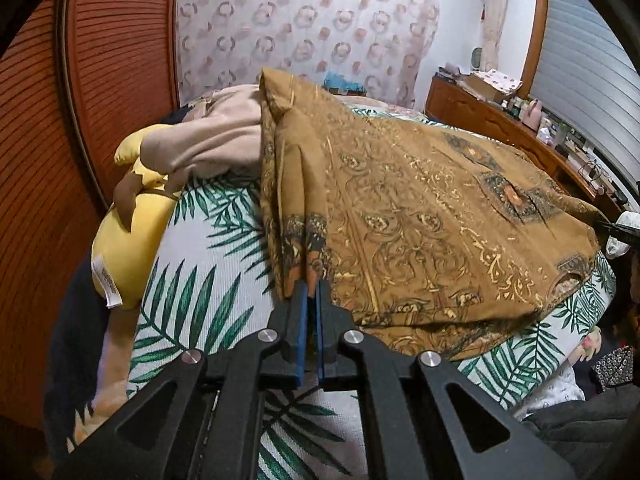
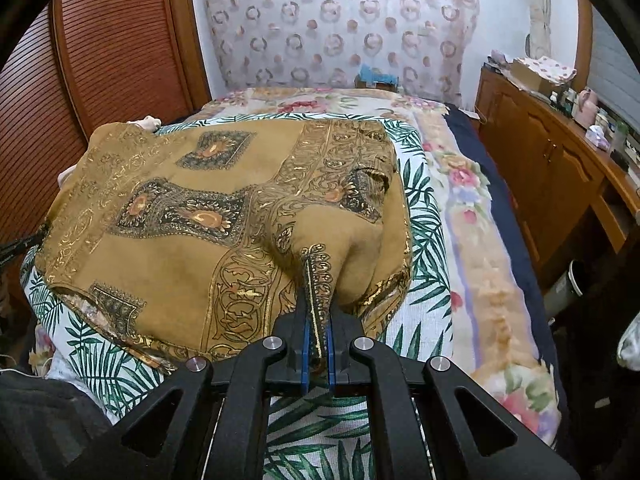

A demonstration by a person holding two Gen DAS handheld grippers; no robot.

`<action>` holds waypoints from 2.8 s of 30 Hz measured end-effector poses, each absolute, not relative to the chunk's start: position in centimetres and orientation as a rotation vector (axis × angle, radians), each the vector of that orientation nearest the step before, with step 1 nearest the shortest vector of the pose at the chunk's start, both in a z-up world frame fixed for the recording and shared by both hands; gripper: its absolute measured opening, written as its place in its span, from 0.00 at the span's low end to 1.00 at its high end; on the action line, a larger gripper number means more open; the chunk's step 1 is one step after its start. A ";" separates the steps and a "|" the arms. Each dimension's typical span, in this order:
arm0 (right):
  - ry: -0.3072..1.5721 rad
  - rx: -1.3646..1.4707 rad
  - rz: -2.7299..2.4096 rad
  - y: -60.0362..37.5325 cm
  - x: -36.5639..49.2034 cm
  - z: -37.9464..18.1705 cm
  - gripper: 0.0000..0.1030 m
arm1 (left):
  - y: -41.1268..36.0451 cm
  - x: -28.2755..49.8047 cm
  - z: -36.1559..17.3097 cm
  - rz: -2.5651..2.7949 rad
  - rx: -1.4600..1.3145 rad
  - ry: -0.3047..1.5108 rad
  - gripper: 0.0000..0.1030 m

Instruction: Fold small clothes

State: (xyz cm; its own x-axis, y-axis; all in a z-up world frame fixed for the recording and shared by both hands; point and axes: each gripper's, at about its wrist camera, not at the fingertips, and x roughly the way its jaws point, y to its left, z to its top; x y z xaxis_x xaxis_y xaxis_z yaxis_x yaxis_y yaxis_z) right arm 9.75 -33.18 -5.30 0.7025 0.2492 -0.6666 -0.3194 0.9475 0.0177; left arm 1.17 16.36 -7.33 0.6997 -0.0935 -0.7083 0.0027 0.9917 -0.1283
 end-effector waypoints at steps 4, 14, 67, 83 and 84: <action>0.702 -0.098 0.321 -32.9 9.3 -4.7 0.04 | 16.2 1.4 -7.8 -0.053 -0.130 0.827 0.08; 0.633 -0.100 0.344 -32.5 6.8 -4.3 0.34 | 16.3 1.7 -7.2 -0.071 -0.129 0.817 0.67; 0.708 -0.196 0.457 -21.1 9.6 -9.5 0.59 | 11.6 5.9 0.7 -0.300 -0.245 0.605 0.05; 0.648 -0.078 0.354 -29.5 6.9 -7.7 0.59 | -4.5 12.1 7.3 -0.627 -0.105 0.570 0.05; 0.643 -0.070 0.350 -29.9 6.5 -7.6 0.59 | -5.5 12.4 7.5 -0.644 -0.102 0.574 0.05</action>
State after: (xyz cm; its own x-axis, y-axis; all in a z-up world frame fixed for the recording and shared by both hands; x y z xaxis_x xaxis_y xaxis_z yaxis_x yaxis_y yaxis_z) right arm 6.49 -29.91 -7.60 0.7437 0.2978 -0.5984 -0.3408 0.9391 0.0438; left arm 12.40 -5.47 7.45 0.6504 -0.5937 -0.4738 0.5389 0.8003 -0.2629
